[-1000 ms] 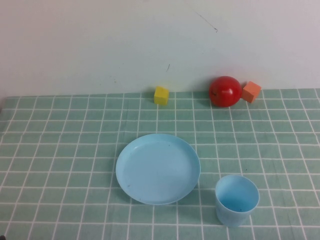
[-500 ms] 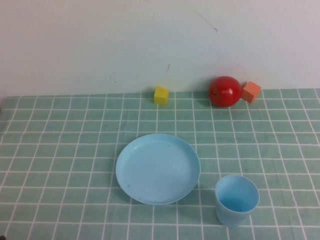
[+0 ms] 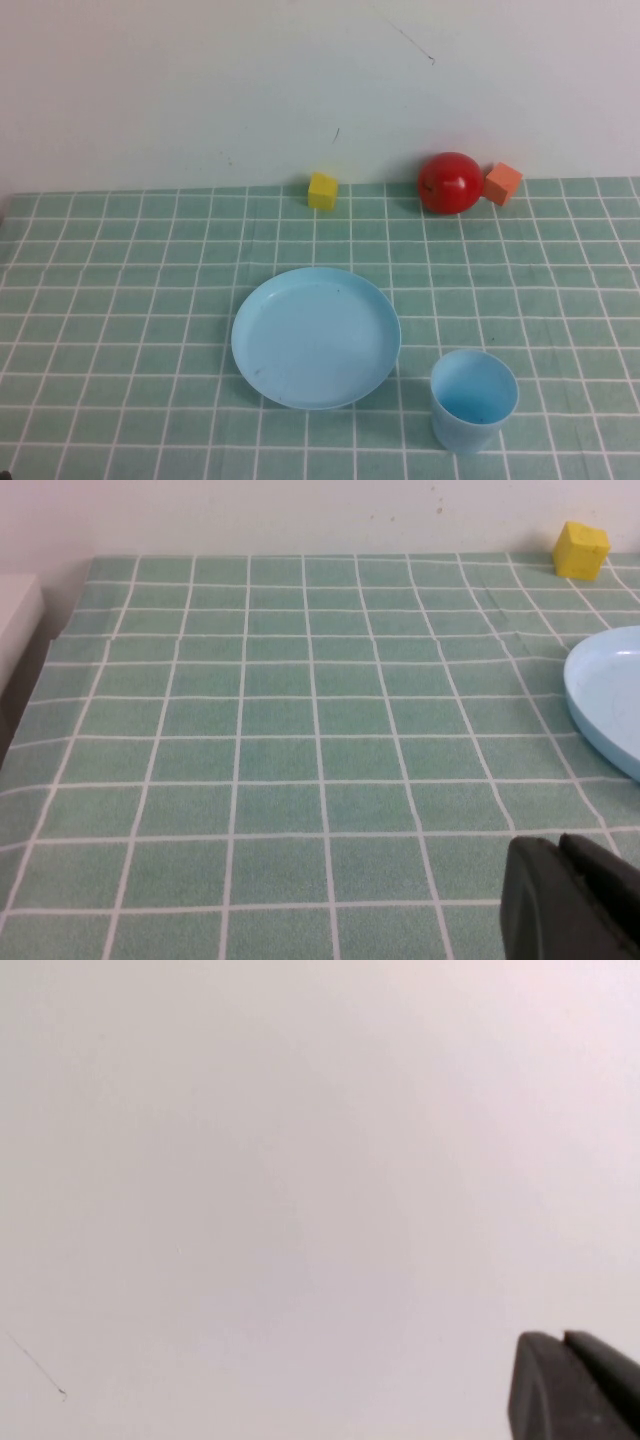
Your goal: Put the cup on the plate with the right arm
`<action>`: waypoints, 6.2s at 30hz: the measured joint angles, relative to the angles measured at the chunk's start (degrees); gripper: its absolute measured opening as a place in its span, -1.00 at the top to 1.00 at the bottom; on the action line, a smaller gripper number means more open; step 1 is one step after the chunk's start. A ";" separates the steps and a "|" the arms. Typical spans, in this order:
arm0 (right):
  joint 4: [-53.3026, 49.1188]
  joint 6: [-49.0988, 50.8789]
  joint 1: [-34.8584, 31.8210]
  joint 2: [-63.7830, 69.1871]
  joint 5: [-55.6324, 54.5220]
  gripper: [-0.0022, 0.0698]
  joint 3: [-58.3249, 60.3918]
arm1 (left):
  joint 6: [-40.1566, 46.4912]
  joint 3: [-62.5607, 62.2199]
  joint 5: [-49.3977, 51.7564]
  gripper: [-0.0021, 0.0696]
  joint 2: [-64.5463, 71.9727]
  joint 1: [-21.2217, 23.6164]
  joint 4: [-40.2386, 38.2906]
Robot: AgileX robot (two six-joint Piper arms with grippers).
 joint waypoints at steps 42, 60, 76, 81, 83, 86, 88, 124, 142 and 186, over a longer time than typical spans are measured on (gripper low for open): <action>30.01 -41.05 1.92 73.15 86.69 0.95 -61.10 | 0.00 0.00 0.00 0.95 0.00 0.00 0.00; 18.28 -39.33 23.10 94.15 82.85 0.00 -71.63 | 0.00 0.00 0.00 0.95 0.00 0.00 0.00; 22.56 -39.92 23.33 106.34 80.11 -0.14 -71.93 | 0.00 0.00 0.00 0.95 0.00 0.00 0.00; 22.56 -41.08 23.33 108.87 79.64 0.32 -71.93 | 0.00 0.00 0.00 0.95 0.00 0.00 0.00; 22.61 -41.19 23.33 109.45 79.64 0.55 -71.93 | 0.00 0.00 0.00 0.95 0.00 0.00 0.00; 22.70 -41.28 23.33 110.01 80.42 0.83 -72.69 | 0.00 0.00 0.00 0.95 0.00 0.00 0.00; 22.70 -41.28 23.33 110.25 81.72 0.88 -74.30 | 0.00 0.00 0.00 0.95 0.00 0.00 0.00; 15.20 -30.32 36.41 136.58 91.14 0.78 -122.81 | 0.00 0.00 0.00 0.95 0.00 0.00 -0.03; 11.29 -14.85 36.19 130.79 95.60 0.02 -137.95 | 0.00 0.00 0.00 0.95 0.00 0.00 -0.13; -3.90 -7.34 36.19 28.47 64.42 0.93 -36.83 | 0.00 0.00 0.00 0.95 0.00 0.00 -0.13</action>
